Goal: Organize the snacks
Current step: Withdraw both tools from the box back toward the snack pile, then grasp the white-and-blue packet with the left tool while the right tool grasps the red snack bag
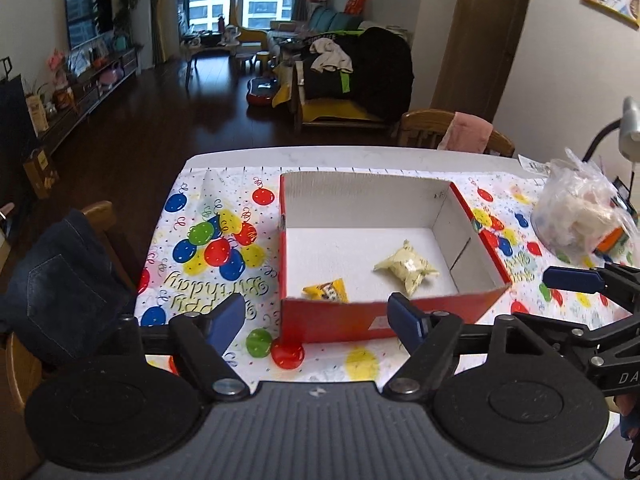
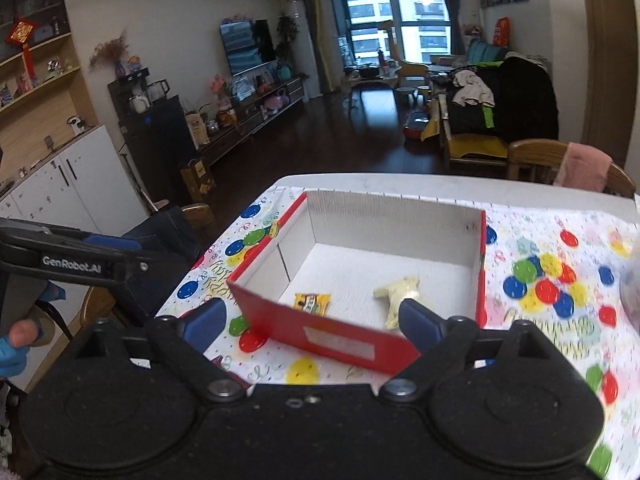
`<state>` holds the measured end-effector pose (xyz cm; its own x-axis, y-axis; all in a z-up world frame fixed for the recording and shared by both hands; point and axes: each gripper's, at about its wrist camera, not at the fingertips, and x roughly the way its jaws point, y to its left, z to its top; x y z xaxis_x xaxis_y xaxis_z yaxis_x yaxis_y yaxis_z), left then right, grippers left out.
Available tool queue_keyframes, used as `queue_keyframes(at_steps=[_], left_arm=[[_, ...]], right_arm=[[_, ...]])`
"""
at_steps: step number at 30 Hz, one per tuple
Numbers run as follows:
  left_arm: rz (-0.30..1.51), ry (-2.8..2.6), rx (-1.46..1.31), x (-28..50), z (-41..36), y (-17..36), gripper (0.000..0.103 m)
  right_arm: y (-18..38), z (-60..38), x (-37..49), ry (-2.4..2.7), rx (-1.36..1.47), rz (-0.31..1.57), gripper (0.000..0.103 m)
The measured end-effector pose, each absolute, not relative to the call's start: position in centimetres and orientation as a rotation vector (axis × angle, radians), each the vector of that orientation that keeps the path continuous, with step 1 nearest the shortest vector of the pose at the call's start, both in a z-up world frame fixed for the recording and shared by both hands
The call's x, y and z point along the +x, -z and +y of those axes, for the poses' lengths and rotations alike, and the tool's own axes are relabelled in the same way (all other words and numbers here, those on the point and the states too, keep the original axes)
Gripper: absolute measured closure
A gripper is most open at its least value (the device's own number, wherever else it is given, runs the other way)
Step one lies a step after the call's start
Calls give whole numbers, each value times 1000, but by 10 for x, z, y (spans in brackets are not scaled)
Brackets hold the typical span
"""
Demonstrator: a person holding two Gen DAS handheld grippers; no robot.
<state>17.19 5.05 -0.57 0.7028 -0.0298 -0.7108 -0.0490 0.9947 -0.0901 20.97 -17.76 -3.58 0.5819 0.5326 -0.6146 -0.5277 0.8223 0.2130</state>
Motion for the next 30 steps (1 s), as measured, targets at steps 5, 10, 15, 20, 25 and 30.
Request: queue_keyframes(at_steps=[5, 10, 15, 20, 25, 30], left_arm=[[790, 11, -107, 152, 64, 14, 23], [790, -4, -127, 134, 83, 27, 22], [839, -46, -133, 131, 105, 50, 21], [935, -73, -120, 139, 124, 88, 21], [1024, -86, -126, 147, 131, 124, 22], [1099, -83, -168, 158, 137, 149, 22]], right_arm=[[47, -173, 187, -579, 14, 727, 3], [60, -173, 169, -529, 40, 740, 2], [81, -178, 156, -460, 34, 778, 2], [101, -180, 153, -431, 5, 830, 2], [123, -177, 154, -419, -20, 885, 2], [133, -170, 162, -423, -55, 908, 4]])
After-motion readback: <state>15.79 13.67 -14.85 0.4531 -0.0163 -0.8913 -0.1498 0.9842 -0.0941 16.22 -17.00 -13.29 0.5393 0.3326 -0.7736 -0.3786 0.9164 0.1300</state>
